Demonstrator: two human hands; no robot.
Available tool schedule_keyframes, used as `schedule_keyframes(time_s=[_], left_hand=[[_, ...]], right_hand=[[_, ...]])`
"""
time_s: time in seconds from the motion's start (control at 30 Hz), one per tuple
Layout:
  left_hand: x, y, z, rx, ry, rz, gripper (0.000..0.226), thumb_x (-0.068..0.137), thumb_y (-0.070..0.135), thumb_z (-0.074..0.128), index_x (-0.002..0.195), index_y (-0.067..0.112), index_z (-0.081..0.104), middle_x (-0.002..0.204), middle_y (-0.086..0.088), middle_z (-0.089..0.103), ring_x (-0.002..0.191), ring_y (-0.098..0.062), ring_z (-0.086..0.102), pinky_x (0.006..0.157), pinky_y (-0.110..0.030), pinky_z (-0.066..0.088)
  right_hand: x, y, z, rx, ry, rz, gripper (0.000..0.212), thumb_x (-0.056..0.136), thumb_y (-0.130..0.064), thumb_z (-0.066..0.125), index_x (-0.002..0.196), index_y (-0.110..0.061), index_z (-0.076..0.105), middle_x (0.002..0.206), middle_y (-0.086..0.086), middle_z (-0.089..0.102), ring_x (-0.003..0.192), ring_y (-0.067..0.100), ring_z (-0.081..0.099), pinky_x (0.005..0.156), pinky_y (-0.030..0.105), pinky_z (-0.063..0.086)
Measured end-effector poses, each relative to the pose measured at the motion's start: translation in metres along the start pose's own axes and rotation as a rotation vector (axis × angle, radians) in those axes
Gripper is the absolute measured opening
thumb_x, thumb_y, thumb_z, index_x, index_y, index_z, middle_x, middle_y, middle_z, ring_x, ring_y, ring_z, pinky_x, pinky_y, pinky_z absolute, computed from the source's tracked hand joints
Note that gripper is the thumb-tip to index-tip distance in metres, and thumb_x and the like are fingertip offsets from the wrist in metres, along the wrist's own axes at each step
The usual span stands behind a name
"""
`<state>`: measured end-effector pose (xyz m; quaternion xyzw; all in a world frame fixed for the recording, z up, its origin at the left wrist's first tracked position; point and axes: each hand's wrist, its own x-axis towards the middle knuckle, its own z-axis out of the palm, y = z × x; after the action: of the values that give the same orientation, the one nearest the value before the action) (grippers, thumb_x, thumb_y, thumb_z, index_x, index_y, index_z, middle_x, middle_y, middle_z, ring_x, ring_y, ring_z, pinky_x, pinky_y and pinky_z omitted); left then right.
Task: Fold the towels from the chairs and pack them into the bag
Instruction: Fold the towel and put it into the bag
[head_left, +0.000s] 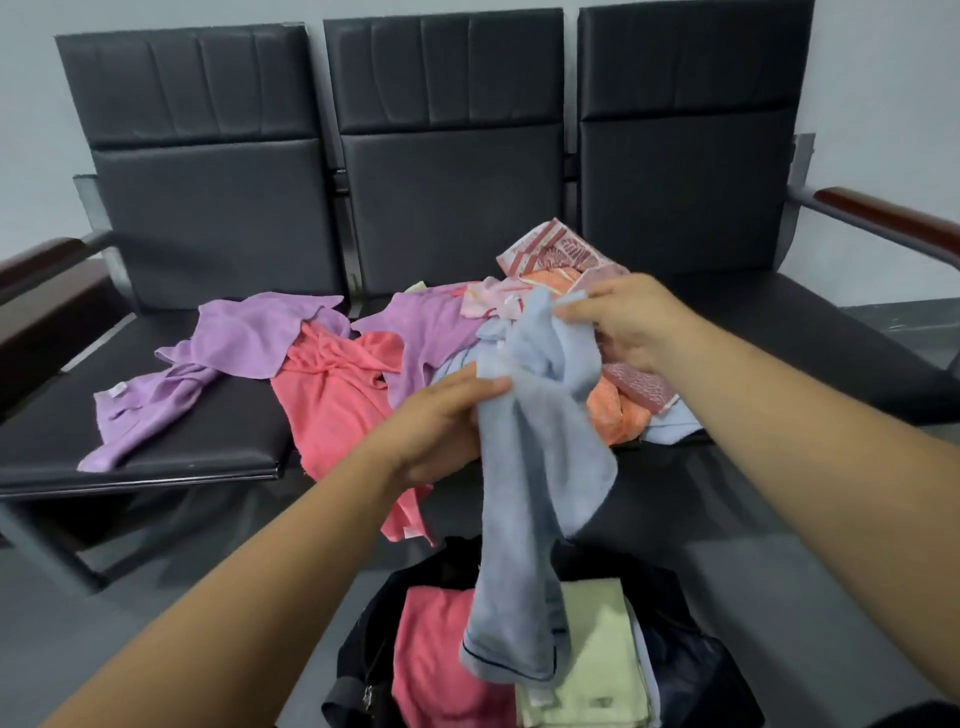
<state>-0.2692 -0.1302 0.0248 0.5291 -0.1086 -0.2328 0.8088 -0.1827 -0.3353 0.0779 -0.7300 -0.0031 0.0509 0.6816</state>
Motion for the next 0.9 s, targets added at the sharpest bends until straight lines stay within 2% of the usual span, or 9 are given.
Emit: schedule_keyframes(time_s=[0.1, 0.2, 0.3, 0.4, 0.5, 0.63, 0.73, 0.83, 0.9], left_hand=[[0.004, -0.003, 0.005, -0.203, -0.038, 0.065, 0.051, 0.102, 0.024, 0.039, 0.141, -0.006, 0.051, 0.137, -0.023, 0.058, 0.128, -0.035, 0.057, 0.104, -0.041, 0.05], [0.011, -0.002, 0.002, -0.339, 0.045, 0.1, 0.052, 0.099, 0.031, 0.043, 0.134, -0.002, 0.061, 0.13, -0.019, 0.065, 0.123, -0.03, 0.062, 0.1, -0.039, 0.054], [0.018, 0.001, -0.003, -0.365, 0.137, 0.156, 0.043, 0.097, 0.031, 0.046, 0.114, 0.003, 0.074, 0.113, -0.014, 0.073, 0.107, -0.026, 0.071, 0.091, -0.036, 0.058], [0.022, 0.004, -0.007, -0.376, 0.195, 0.177, 0.046, 0.102, 0.032, 0.042, 0.104, 0.004, 0.078, 0.107, -0.013, 0.075, 0.102, -0.025, 0.072, 0.09, -0.035, 0.059], [0.023, 0.007, -0.014, -0.36, 0.233, 0.193, 0.041, 0.103, 0.031, 0.045, 0.121, 0.002, 0.067, 0.112, -0.013, 0.073, 0.109, -0.025, 0.07, 0.094, -0.036, 0.057], [0.021, 0.012, -0.03, -0.124, 0.241, 0.276, 0.051, 0.098, 0.007, 0.053, 0.148, 0.008, 0.046, 0.131, -0.016, 0.06, 0.123, -0.03, 0.059, 0.107, -0.044, 0.047], [0.014, 0.017, -0.037, 0.27, 0.259, 0.308, 0.062, 0.094, -0.017, 0.05, 0.142, 0.022, 0.045, 0.13, -0.015, 0.062, 0.116, -0.028, 0.063, 0.097, -0.044, 0.052], [0.006, 0.02, -0.041, 0.629, 0.312, 0.238, 0.048, 0.099, -0.007, 0.053, 0.131, 0.029, 0.052, 0.113, -0.017, 0.071, 0.1, -0.031, 0.07, 0.086, -0.045, 0.057], [0.001, 0.023, -0.042, 0.681, 0.358, 0.203, 0.028, 0.101, 0.001, 0.055, 0.123, 0.017, 0.06, 0.099, -0.012, 0.076, 0.093, -0.026, 0.074, 0.083, -0.041, 0.061]], right_hand=[[0.001, 0.037, 0.002, 0.054, -0.096, 0.21, 0.02, 0.089, -0.011, 0.075, 0.107, -0.003, 0.07, 0.107, 0.015, 0.073, 0.096, 0.027, 0.071, 0.082, 0.039, 0.059], [-0.007, 0.056, 0.001, 0.3, -0.222, 0.406, 0.024, 0.095, -0.032, 0.068, 0.095, -0.012, 0.079, 0.101, 0.01, 0.075, 0.089, 0.023, 0.072, 0.087, 0.038, 0.055], [-0.01, 0.075, -0.004, 0.456, -0.291, 0.471, 0.049, 0.093, -0.05, 0.064, 0.127, -0.014, 0.071, 0.129, 0.011, 0.069, 0.12, 0.028, 0.065, 0.108, 0.045, 0.046], [-0.013, 0.087, -0.007, 0.42, -0.304, 0.503, 0.07, 0.083, -0.057, 0.067, 0.131, -0.006, 0.064, 0.127, 0.015, 0.068, 0.124, 0.033, 0.062, 0.106, 0.053, 0.047], [-0.017, 0.087, -0.01, 0.295, -0.376, 0.434, 0.05, 0.083, -0.042, 0.068, 0.123, -0.012, 0.066, 0.116, 0.012, 0.07, 0.112, 0.03, 0.066, 0.101, 0.054, 0.051], [-0.018, 0.08, -0.013, 0.295, -0.423, 0.351, 0.047, 0.083, -0.015, 0.069, 0.128, -0.007, 0.065, 0.122, 0.013, 0.071, 0.108, 0.027, 0.07, 0.092, 0.045, 0.058], [-0.016, 0.074, -0.01, 0.343, -0.291, 0.203, 0.05, 0.079, -0.014, 0.072, 0.127, -0.004, 0.064, 0.111, 0.013, 0.074, 0.098, 0.026, 0.072, 0.077, 0.039, 0.061], [-0.014, 0.063, -0.007, 0.389, -0.156, 0.01, 0.037, 0.089, -0.012, 0.068, 0.125, -0.002, 0.066, 0.112, 0.012, 0.073, 0.096, 0.022, 0.07, 0.082, 0.036, 0.058], [-0.016, 0.056, -0.006, 0.371, -0.097, -0.066, 0.024, 0.094, -0.012, 0.067, 0.117, -0.005, 0.071, 0.112, 0.013, 0.074, 0.098, 0.022, 0.07, 0.086, 0.038, 0.056]])
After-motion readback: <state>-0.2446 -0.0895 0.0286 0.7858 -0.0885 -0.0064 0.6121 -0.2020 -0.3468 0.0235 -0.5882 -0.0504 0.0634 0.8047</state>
